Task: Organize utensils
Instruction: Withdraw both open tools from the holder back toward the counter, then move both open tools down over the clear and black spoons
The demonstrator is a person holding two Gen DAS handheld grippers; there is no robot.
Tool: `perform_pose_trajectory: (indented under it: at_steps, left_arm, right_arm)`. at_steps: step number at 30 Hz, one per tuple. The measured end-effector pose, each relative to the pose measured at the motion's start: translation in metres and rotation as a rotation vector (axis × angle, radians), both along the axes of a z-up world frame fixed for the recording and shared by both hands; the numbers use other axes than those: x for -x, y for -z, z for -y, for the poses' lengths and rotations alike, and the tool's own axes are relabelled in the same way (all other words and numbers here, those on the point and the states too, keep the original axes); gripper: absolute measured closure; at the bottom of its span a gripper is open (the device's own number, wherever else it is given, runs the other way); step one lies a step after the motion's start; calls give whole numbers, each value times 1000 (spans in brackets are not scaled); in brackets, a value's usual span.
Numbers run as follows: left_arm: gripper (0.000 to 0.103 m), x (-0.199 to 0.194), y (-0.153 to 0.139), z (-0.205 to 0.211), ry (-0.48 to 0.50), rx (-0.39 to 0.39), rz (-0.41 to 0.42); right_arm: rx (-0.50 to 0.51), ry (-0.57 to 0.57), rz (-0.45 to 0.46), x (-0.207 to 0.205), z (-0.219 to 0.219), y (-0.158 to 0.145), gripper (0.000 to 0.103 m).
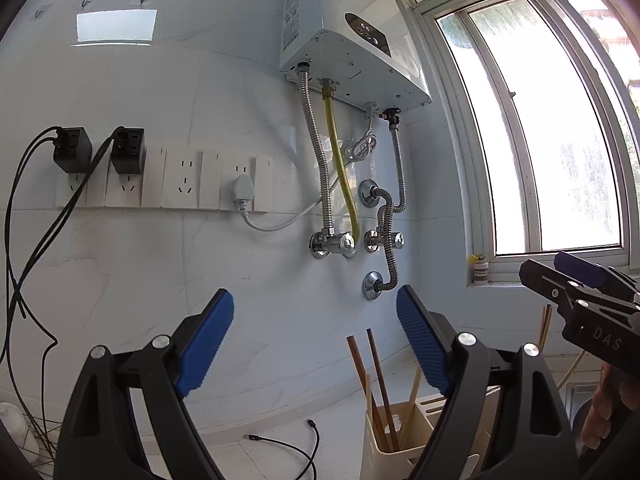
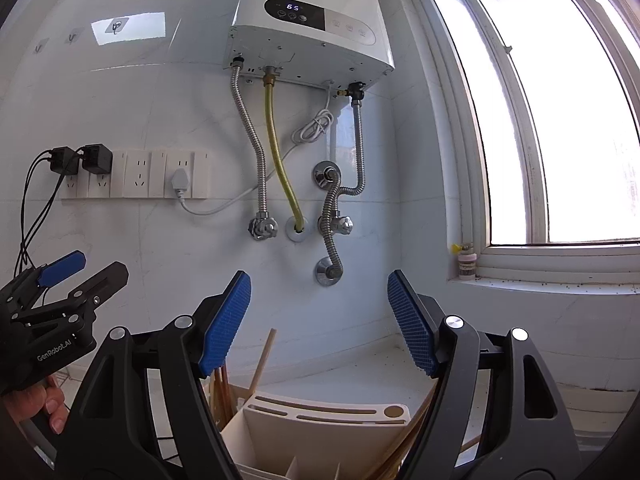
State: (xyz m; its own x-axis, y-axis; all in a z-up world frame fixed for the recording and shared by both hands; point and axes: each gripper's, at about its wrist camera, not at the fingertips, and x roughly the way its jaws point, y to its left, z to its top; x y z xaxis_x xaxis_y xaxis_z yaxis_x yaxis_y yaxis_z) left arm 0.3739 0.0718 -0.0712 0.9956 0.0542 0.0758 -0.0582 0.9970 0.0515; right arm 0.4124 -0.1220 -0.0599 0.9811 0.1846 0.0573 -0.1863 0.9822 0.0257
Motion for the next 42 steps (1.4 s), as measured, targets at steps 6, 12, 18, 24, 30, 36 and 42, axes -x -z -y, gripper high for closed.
perform_pose_trajectory:
  at_steps: [6, 12, 18, 24, 30, 36, 42]
  left_arm:
    - [15, 37, -8, -30, -89, 1, 13]
    - [9, 85, -12, -69, -214, -4, 5]
    - [5, 136, -11, -110, -334, -2, -31]
    - [5, 175, -4, -131, -408, 0, -76]
    - [5, 185, 15, -150, -423, 47, -250]
    - [5, 176, 52, -162, -391, 101, -488]
    - [5, 155, 96, -167, -403, 130, -769]
  right_arm:
    - [2, -80, 4, 16, -34, -4, 33]
    - [-11, -166, 24, 36, -74, -7, 17]
    - [-30, -247, 28, 57, -108, -9, 8]
    - [-23, -302, -1, 73, -132, -7, 8]
    - [10, -340, -102, 80, -149, 9, 8]
    - [32, -354, -250, 83, -152, 37, 8]
    - [49, -336, -392, 80, -142, 65, 8]
